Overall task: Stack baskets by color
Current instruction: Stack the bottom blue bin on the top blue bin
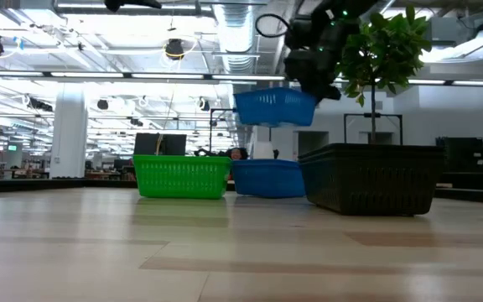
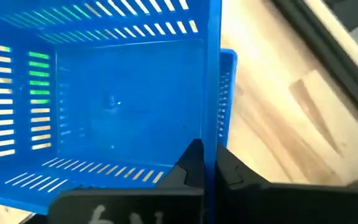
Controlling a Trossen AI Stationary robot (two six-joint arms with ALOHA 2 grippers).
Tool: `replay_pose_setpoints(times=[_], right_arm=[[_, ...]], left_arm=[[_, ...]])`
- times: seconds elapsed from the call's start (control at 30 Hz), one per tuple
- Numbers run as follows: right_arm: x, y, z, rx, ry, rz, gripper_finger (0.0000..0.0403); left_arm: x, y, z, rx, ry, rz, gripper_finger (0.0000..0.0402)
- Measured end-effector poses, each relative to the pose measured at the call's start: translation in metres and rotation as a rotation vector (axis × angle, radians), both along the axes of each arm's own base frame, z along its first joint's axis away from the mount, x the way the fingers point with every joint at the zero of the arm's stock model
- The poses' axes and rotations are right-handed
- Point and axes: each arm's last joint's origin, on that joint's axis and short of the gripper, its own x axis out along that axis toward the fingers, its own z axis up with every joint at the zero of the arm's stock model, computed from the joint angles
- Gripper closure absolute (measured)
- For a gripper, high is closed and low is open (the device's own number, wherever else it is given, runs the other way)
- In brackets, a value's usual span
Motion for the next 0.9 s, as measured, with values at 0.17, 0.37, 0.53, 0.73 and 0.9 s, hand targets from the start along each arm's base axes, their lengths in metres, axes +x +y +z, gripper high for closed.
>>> replay_pose_setpoints(times=[0.17, 0.37, 0.53, 0.73, 0.9], right_arm=[[-0.005, -0.008, -0.024, 0.062, -0.097, 0.018, 0.0389], [-0.007, -0.019, -0.044, 0.059, -0.12, 0.033, 0.038], [-0.011, -0.023, -0.06, 0.063, -0.097, 0.016, 0.0393], [-0.017, -0.025, -0.076, 0.074, -0.082, -0.017, 0.0378], [-0.018, -0.021, -0.083, 0.065, -0.052, -0.022, 0.0364]], left_arm=[[0.001, 0.004, -0.001, -0.007, 0.008, 0.005, 0.0082], [0.004, 0.01, -0.004, -0.019, 0.024, 0.012, 0.0082], [0.006, 0.012, -0.007, -0.03, 0.037, 0.017, 0.0082], [0.008, 0.013, -0.008, -0.038, 0.042, 0.02, 0.0082], [0.008, 0.013, -0.008, -0.038, 0.043, 0.022, 0.0082]])
